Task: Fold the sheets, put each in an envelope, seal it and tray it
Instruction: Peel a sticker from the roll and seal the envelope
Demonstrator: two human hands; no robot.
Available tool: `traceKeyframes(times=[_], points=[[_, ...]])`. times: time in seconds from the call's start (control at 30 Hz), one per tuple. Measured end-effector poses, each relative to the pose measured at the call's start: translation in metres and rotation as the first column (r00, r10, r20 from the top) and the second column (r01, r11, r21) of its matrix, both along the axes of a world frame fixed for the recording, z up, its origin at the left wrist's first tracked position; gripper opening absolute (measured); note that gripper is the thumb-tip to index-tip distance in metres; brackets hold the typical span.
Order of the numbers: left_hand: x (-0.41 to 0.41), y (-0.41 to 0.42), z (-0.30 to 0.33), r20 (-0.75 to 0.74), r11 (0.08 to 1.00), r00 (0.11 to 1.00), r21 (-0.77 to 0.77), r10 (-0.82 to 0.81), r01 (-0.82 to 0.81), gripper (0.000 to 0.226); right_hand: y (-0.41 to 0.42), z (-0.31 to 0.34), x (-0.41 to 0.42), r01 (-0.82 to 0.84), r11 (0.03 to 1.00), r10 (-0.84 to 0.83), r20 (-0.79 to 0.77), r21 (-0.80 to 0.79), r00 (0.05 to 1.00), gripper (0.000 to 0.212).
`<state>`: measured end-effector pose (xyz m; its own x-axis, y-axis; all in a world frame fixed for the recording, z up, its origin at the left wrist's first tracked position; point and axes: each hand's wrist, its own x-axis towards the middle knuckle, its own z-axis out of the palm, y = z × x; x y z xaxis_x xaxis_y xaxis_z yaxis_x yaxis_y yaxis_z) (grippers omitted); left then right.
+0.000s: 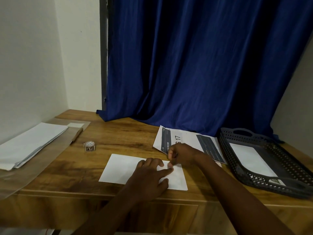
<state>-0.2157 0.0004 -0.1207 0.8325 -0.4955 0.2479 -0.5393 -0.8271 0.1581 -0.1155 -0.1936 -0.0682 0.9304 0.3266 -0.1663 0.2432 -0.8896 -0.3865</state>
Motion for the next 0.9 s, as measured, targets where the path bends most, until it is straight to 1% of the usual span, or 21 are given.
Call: traceKeyframes(times=[0.1,0.23,0.27,0.33,0.4,0.43,0.5,0.6,0.73,0.9], points=[[0.001,0.001,-0.002,0.002,1.0,1.0,-0.013,0.0,0.0,0.053,-0.014,-0.013,0.001,0.08,0.986,-0.082,0.007,0.146,0.997,0.029],[0.002,0.0,-0.003,0.005,1.0,1.0,-0.008,0.005,-0.005,0.054,-0.021,-0.031,-0.006,0.174,0.924,-0.197,0.034,0.342,0.98,0.018],[0.002,0.0,-0.002,0.007,1.0,1.0,-0.008,0.007,-0.007,0.054,-0.021,-0.034,-0.007,0.19,0.904,-0.219,0.033,0.384,0.975,0.019],[0.001,-0.001,-0.002,0.004,1.0,1.0,-0.001,0.012,-0.012,0.054,-0.021,-0.039,-0.009,0.198,0.877,-0.232,0.026,0.438,0.972,0.033],[0.002,-0.001,-0.002,0.002,1.0,1.0,0.002,0.012,-0.012,0.054,-0.02,-0.042,-0.011,0.204,0.887,-0.242,0.04,0.415,0.969,0.049],[0.002,0.0,-0.003,0.004,1.0,1.0,-0.003,0.01,-0.01,0.054,-0.019,-0.043,-0.012,0.198,0.901,-0.241,0.066,0.385,0.968,0.051],[0.002,0.0,-0.003,0.003,1.0,1.0,-0.01,0.009,-0.009,0.053,-0.015,-0.046,-0.015,0.193,0.92,-0.251,0.133,0.34,0.959,0.048],[0.002,0.0,-0.004,-0.005,1.0,1.0,-0.014,0.012,-0.012,0.054,-0.01,-0.051,-0.016,0.218,0.905,-0.301,0.187,0.365,0.935,0.039],[0.001,-0.001,-0.005,-0.032,0.998,0.999,-0.051,0.02,-0.022,0.054,-0.008,-0.059,-0.014,0.221,0.89,-0.336,0.246,0.399,0.909,0.034],[0.003,-0.001,-0.011,-0.02,0.996,1.0,-0.086,0.016,-0.018,0.052,-0.008,-0.061,-0.018,0.211,0.9,-0.337,0.303,0.382,0.891,0.022]])
